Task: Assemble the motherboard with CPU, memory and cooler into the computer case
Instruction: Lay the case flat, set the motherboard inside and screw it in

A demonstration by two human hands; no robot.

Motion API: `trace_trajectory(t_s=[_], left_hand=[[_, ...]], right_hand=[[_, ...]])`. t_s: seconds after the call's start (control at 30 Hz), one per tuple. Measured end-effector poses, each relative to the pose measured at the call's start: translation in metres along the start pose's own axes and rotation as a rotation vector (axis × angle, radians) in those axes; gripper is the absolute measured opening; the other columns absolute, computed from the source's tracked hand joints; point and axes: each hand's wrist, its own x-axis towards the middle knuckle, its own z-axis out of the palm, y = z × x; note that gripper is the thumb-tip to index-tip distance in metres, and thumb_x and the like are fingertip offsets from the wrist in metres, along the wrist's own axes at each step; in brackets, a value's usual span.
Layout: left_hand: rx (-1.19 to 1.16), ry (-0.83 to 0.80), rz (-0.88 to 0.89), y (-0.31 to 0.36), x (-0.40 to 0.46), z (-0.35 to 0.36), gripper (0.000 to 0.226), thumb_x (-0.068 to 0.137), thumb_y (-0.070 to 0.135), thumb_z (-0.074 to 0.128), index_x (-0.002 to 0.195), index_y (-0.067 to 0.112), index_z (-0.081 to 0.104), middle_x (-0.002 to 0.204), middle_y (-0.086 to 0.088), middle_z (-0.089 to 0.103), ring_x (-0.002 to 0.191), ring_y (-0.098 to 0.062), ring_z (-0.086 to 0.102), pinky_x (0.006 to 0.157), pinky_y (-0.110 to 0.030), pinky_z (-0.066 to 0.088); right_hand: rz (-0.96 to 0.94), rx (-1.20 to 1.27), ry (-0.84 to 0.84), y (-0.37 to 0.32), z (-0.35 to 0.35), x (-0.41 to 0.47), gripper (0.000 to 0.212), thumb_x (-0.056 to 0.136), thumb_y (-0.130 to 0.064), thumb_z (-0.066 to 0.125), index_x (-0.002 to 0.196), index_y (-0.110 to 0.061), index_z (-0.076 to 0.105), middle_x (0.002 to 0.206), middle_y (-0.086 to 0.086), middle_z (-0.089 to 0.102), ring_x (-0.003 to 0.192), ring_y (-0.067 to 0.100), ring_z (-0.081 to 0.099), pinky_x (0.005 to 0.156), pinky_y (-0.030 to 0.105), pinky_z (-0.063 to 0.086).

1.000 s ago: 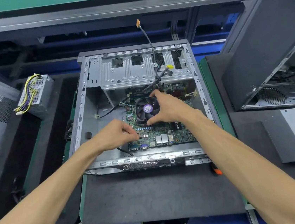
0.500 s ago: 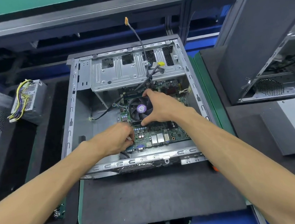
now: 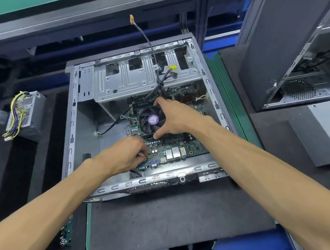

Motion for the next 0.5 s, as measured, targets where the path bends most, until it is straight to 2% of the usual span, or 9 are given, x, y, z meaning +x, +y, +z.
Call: trace_trajectory(t_s=[0.1, 0.5], left_hand=[[-0.009, 0.008, 0.003, -0.0005, -0.0005, 0.0000, 0.015, 0.093, 0.023, 0.063, 0.100, 0.015, 0.074, 0.100, 0.002, 0.065, 0.096, -0.017, 0.061, 0.083, -0.029, 0.048], [-0.037, 0.008, 0.003, -0.0024, 0.0005, 0.0015, 0.013, 0.092, 0.023, 0.064, 0.098, 0.015, 0.073, 0.100, 0.001, 0.067, 0.096, -0.019, 0.062, 0.088, -0.033, 0.048]], right_hand=[[0.005, 0.003, -0.001, -0.0003, -0.0003, 0.0002, 0.111, 0.062, -0.052, 0.092, 0.148, -0.017, 0.033, 0.139, 0.009, 0.054, 0.120, 0.029, 0.056, 0.092, 0.042, 0.051], [0.017, 0.009, -0.008, -0.0008, -0.0010, -0.0003, 0.113, 0.060, -0.051, 0.094, 0.148, -0.017, 0.032, 0.140, 0.011, 0.053, 0.123, 0.032, 0.055, 0.096, 0.048, 0.051]])
